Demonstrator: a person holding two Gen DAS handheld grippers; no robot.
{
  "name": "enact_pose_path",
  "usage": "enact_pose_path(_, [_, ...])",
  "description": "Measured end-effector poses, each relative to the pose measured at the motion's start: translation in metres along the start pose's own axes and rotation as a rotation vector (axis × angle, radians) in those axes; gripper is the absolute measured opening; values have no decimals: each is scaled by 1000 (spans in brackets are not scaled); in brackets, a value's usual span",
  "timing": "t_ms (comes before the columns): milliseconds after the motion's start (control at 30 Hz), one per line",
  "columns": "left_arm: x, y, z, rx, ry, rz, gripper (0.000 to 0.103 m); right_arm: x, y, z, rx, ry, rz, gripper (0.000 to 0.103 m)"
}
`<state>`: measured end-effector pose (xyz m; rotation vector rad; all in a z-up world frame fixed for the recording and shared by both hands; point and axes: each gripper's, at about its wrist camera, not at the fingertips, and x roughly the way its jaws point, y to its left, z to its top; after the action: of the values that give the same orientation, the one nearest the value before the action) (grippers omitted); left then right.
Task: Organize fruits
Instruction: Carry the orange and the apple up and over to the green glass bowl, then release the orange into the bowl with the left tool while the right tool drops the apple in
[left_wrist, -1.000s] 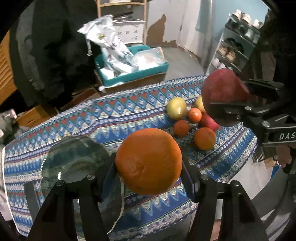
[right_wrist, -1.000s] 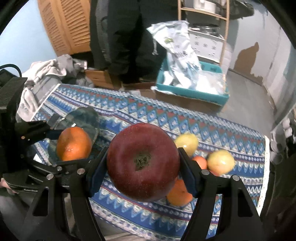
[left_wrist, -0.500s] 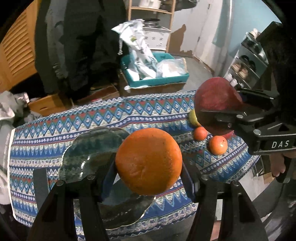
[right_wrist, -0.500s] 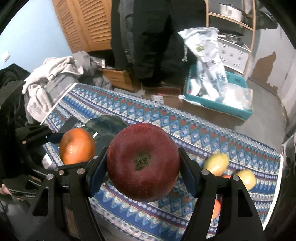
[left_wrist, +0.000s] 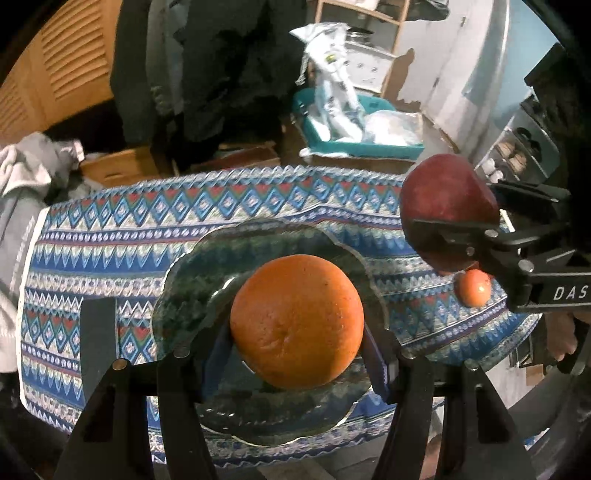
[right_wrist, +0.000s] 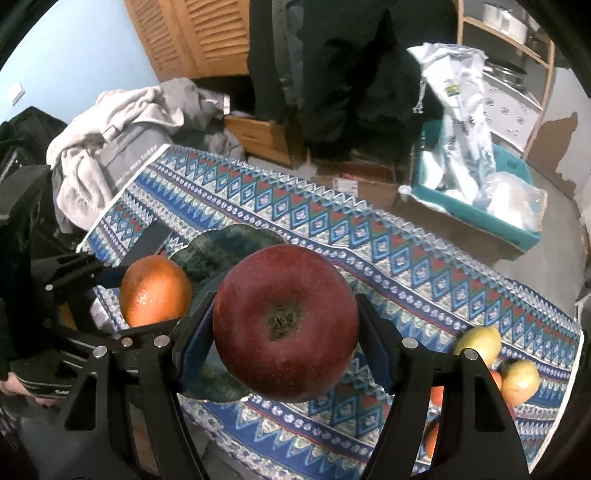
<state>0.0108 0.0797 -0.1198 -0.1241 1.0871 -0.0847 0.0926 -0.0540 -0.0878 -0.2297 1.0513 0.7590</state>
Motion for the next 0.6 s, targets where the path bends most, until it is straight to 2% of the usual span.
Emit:
enact_pose_path(267, [26, 32, -11, -64, 65, 37, 65, 36, 16, 9, -14, 63, 27, 72])
enact_pose_path(600, [54, 62, -30, -138, 157, 63, 65, 80, 30, -1, -18, 164, 47, 72])
